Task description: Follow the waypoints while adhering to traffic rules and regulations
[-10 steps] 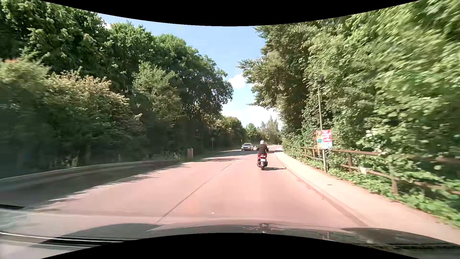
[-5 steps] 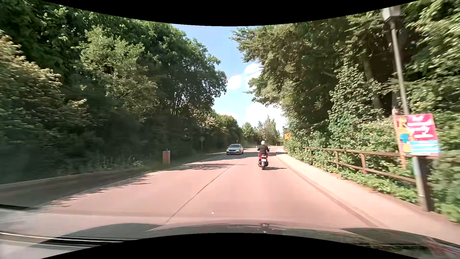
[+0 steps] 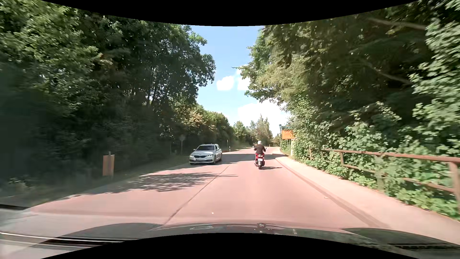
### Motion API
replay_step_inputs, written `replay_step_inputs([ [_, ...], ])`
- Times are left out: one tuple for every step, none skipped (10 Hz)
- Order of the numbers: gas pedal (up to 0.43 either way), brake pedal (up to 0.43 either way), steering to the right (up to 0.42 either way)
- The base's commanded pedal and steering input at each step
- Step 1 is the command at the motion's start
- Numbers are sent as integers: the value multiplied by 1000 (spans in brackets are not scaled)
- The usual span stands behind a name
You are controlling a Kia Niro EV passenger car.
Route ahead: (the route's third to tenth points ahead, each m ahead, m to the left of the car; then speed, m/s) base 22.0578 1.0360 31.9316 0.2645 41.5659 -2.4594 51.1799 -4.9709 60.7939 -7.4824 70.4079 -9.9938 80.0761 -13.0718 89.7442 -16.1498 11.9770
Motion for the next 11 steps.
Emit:
replay_step_inputs([
  [268, 12, 29],
  [268, 12, 25],
  [268, 12, 21],
  [260, 12, 18],
  [260, 12, 17],
  [248, 6, 16],
  [248, 12, 16],
  [248, 12, 16],
  [248, 12, 17],
  [248, 12, 19],
  [248, 12, 20],
])
